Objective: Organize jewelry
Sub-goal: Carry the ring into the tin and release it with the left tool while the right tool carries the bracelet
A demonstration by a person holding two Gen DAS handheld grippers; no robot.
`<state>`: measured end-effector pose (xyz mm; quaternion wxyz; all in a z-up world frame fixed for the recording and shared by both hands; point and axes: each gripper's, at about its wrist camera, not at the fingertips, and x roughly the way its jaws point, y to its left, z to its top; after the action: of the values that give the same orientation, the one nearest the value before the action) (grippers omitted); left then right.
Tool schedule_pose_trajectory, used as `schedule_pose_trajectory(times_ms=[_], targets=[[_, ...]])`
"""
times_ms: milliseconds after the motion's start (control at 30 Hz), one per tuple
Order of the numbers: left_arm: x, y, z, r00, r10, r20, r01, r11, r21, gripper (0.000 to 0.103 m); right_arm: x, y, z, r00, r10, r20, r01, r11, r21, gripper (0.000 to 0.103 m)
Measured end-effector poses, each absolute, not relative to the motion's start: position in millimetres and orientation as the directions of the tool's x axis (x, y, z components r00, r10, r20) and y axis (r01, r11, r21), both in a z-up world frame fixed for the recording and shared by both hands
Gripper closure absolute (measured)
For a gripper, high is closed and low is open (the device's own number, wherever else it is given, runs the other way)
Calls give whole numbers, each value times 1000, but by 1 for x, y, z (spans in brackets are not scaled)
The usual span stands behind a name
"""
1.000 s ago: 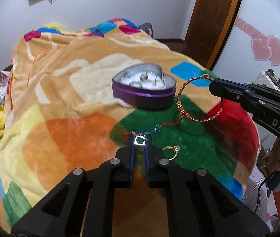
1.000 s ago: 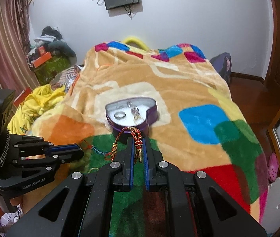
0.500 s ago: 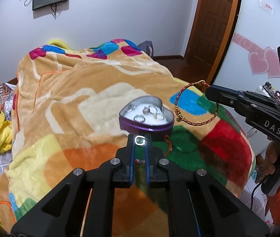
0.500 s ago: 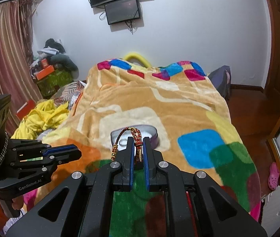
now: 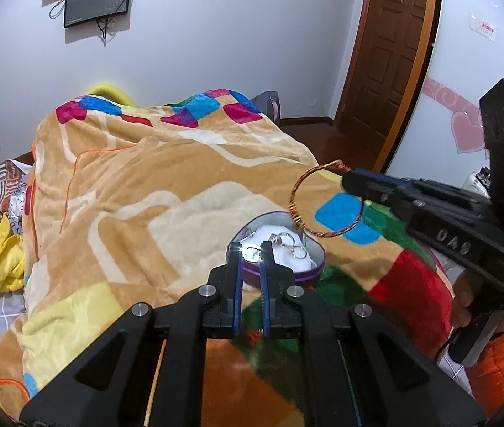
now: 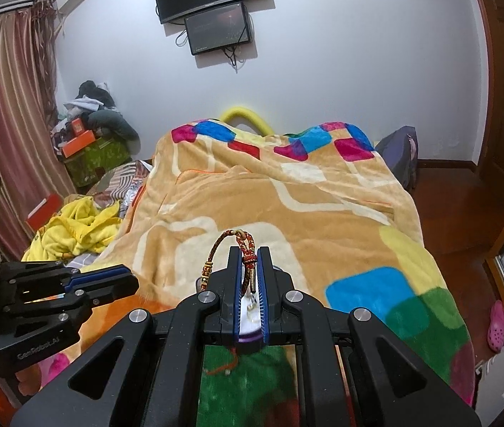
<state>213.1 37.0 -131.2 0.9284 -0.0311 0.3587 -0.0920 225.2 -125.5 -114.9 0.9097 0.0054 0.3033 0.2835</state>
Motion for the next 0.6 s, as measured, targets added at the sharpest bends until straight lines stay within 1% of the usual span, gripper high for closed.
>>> schedule_pose_trajectory(times_ms=[233,433,600], targets=[[233,35,-140,711,-204,-673,152,979,-135,95,238,-114,-131,622,516,-589,-522,834,180,96],[252,34,-158,666,-222,-712,150,975,-164,95,245,-115,-143,589,528,-612,-521,827,211,96],[262,33,-168,642,-223,-733,151,975,-164,95,251,-113,-150,585,509,-632,-517,834,193,96]])
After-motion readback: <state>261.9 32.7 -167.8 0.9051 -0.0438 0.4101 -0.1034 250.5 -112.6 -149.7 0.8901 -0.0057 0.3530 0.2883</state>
